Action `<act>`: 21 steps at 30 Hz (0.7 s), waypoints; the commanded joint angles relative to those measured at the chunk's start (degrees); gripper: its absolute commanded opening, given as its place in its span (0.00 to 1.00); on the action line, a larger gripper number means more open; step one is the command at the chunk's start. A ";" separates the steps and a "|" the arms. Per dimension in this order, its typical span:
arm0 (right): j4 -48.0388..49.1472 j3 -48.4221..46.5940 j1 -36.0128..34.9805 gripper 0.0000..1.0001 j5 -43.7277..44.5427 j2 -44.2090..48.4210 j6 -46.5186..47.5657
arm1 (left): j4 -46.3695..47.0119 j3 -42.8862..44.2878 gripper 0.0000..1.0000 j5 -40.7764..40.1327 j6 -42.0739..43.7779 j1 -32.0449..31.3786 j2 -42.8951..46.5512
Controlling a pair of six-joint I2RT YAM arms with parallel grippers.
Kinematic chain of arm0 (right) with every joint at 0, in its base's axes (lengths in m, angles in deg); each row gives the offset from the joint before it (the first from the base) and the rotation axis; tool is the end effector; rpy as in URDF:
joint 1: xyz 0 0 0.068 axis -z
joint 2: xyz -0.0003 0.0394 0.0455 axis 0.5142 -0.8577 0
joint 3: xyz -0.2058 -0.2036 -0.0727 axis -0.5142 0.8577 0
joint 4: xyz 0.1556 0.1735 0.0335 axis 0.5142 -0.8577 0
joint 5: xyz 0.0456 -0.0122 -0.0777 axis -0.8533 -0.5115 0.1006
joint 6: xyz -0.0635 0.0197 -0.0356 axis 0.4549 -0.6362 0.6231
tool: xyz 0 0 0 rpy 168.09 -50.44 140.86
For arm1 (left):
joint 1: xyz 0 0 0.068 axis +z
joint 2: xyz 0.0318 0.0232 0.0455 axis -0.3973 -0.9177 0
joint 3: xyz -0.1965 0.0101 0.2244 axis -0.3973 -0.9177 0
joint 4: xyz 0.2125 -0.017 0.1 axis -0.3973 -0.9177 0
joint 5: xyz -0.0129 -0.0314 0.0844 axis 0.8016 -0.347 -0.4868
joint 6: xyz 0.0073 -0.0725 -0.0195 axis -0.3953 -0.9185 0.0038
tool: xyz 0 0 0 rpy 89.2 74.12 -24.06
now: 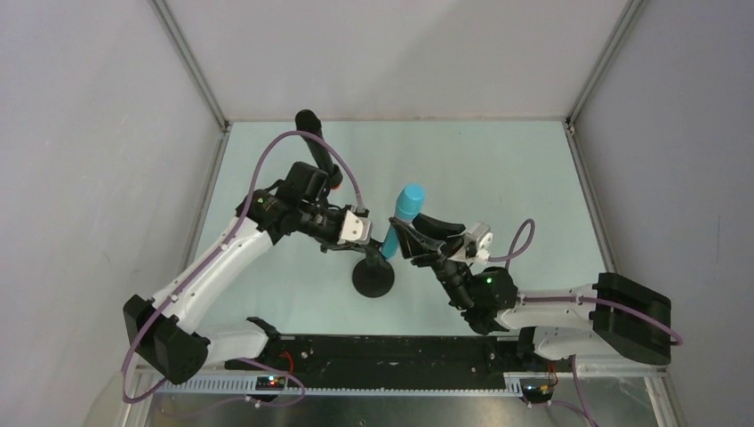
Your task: Attach the microphones to the stand
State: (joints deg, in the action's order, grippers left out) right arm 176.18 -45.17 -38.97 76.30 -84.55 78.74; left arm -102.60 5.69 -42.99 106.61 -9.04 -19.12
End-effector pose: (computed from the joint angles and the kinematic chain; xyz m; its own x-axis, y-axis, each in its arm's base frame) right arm 0.0987 0.1913 0.3575 0.2992 0.5515 -0.7787 -0.7143 0.6705 0.2005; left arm 0.1489 -0.1496 0.3398 0.3032 0.5215 -0.7976 0.9510 -0.2189 0.2184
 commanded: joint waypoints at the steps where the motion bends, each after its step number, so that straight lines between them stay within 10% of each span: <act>1: -0.52 2.86 -0.82 0.00 2.21 -2.10 1.36 | -1.72 -1.49 0.00 0.06 1.65 -0.44 1.04; 21: -0.12 -0.40 -5.13 0.00 1.83 -4.03 7.75 | -3.11 -0.76 0.00 -0.20 2.46 -0.85 0.45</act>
State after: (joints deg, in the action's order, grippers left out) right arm 172.90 -42.38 -42.49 77.11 -88.57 82.35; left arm -103.08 5.56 -42.66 107.60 -9.11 -18.88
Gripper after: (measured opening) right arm 0.401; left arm 0.295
